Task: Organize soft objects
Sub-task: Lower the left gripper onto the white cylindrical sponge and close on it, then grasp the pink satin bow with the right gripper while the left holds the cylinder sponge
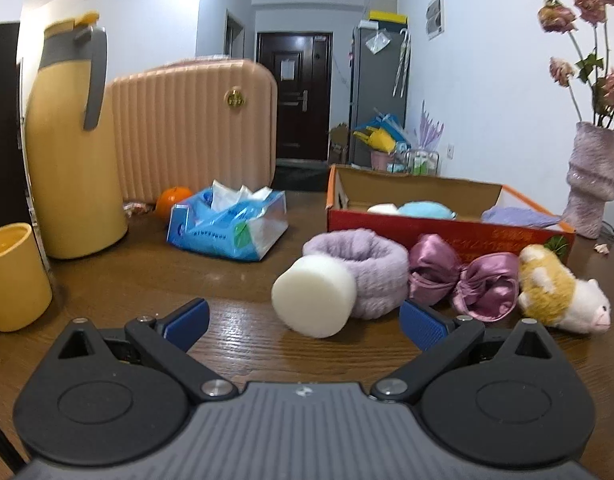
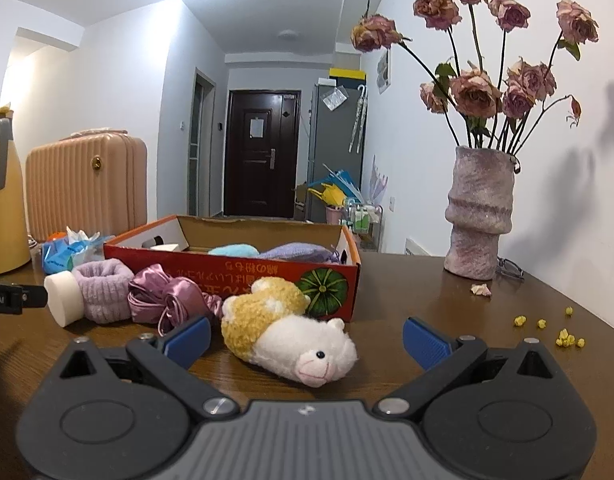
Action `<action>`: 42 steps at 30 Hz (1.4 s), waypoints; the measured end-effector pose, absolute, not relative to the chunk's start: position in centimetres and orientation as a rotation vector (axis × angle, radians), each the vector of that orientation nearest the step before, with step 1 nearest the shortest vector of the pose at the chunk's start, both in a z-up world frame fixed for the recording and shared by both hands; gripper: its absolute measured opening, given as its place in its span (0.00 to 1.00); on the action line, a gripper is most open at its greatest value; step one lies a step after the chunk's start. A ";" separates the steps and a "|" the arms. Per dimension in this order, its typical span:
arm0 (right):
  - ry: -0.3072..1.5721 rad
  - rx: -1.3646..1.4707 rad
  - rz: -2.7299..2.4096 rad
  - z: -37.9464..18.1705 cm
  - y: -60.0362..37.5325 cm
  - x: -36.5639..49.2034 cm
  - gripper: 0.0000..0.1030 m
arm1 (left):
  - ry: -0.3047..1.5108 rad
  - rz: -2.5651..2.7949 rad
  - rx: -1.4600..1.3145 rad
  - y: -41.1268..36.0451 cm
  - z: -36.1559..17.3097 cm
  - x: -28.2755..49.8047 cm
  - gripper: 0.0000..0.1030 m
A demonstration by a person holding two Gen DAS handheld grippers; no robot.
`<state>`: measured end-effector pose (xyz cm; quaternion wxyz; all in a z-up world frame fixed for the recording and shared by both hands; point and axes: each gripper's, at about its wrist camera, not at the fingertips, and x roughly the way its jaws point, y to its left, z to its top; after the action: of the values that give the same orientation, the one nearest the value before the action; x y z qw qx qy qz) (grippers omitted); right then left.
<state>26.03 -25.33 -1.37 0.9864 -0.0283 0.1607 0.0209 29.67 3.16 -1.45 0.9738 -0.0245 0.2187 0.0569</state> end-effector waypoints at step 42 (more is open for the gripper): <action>0.364 -0.059 0.004 -2.2 -25.3 27.1 1.00 | 0.436 0.043 0.019 4.7 -2.0 33.9 0.56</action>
<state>27.10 -25.34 -2.17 0.9831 -0.0291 0.1808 0.0022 33.94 4.70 -1.99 0.9761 0.0095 0.2161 0.0212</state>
